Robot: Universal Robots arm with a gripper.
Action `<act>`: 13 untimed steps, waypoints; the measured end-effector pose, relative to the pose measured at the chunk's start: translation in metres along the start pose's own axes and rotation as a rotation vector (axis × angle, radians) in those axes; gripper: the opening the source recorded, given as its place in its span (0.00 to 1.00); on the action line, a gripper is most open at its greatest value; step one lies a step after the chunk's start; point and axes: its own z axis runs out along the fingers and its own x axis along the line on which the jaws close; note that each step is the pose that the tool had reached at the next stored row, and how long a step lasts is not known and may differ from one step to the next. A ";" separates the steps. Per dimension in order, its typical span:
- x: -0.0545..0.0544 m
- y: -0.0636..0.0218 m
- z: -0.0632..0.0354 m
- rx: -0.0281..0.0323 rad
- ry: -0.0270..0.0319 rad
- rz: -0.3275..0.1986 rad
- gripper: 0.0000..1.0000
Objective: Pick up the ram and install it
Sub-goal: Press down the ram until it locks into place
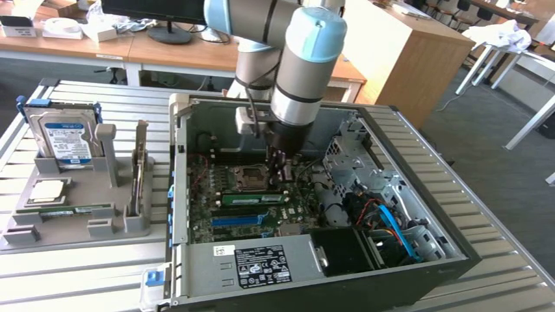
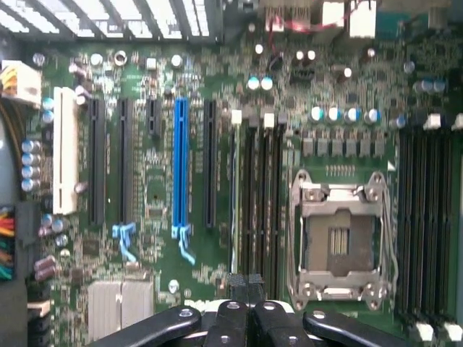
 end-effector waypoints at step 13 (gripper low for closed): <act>0.000 0.0324 -0.0002 0.0086 -0.0001 0.000 0.10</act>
